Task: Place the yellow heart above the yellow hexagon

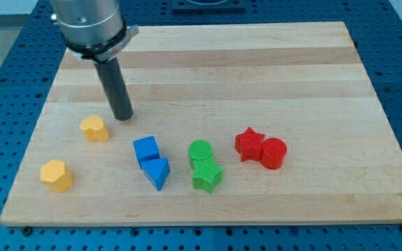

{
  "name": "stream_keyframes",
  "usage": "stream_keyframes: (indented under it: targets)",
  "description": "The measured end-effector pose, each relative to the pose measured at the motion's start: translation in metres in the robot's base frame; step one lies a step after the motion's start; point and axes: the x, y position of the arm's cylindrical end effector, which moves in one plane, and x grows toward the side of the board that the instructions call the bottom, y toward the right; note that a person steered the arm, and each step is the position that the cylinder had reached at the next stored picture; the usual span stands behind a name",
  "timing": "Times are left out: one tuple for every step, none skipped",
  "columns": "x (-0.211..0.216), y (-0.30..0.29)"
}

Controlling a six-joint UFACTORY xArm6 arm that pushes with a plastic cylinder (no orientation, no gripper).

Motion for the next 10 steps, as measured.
stream_keyframes:
  targets:
    - [0.013, -0.014]
    - [0.03, -0.03]
    - [0.053, -0.042]
    - [0.075, -0.05]
    - [0.09, -0.054]
    - [0.092, -0.051]
    - [0.087, -0.031]
    - [0.087, -0.027]
    - [0.087, -0.027]
    - [0.092, -0.027]
